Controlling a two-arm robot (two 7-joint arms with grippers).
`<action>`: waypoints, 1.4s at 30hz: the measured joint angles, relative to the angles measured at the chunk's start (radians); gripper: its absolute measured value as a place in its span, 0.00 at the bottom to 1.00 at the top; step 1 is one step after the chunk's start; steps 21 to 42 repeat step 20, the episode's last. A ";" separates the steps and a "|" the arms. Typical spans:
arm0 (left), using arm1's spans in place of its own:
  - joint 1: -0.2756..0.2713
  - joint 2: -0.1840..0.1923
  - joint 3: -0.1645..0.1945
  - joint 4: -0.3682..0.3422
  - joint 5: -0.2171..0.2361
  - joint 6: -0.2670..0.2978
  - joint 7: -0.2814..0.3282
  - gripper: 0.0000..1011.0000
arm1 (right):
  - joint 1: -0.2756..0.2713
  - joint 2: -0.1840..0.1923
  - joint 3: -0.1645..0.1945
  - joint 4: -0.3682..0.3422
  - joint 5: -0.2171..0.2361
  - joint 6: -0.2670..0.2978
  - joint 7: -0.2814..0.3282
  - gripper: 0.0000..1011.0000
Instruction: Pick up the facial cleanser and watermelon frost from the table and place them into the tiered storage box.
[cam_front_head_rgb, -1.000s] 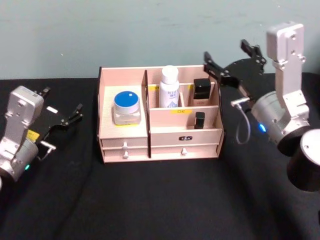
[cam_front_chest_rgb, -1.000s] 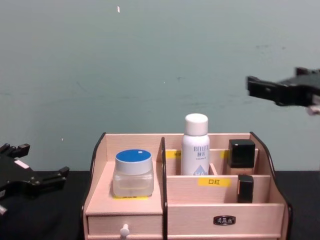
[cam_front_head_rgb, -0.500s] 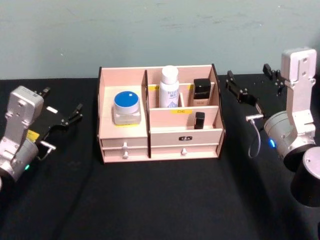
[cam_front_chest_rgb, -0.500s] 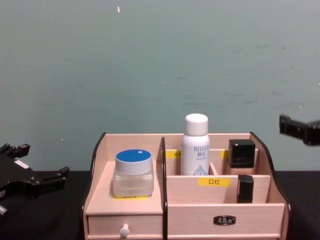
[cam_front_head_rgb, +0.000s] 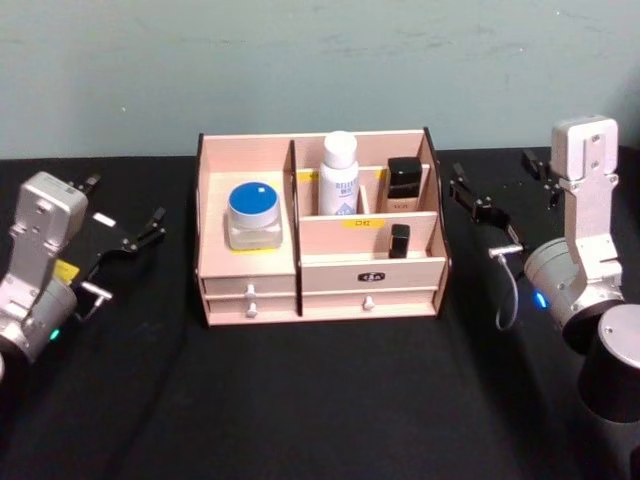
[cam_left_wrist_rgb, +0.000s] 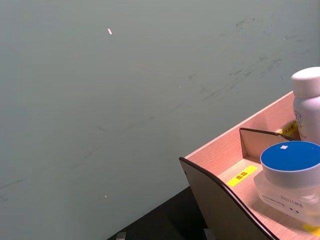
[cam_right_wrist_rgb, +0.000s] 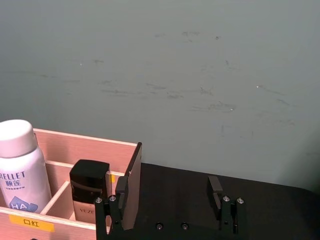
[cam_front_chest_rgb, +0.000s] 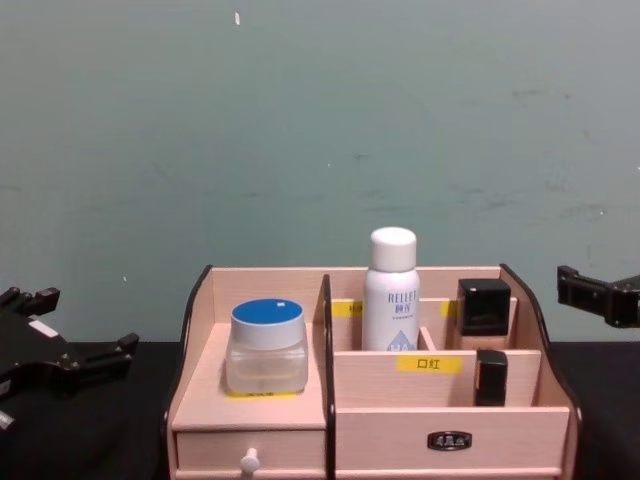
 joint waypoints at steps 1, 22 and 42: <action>0.000 0.000 0.000 0.000 0.000 0.000 0.000 0.99 | 0.000 0.000 0.000 0.000 0.000 0.000 0.000 0.99; 0.000 0.000 0.000 0.000 0.000 0.000 0.000 0.99 | -0.001 0.001 0.000 -0.005 0.001 0.000 -0.004 0.99; 0.000 0.000 0.000 0.000 0.000 0.000 0.000 0.99 | -0.001 0.001 0.000 -0.005 0.001 0.000 -0.004 0.99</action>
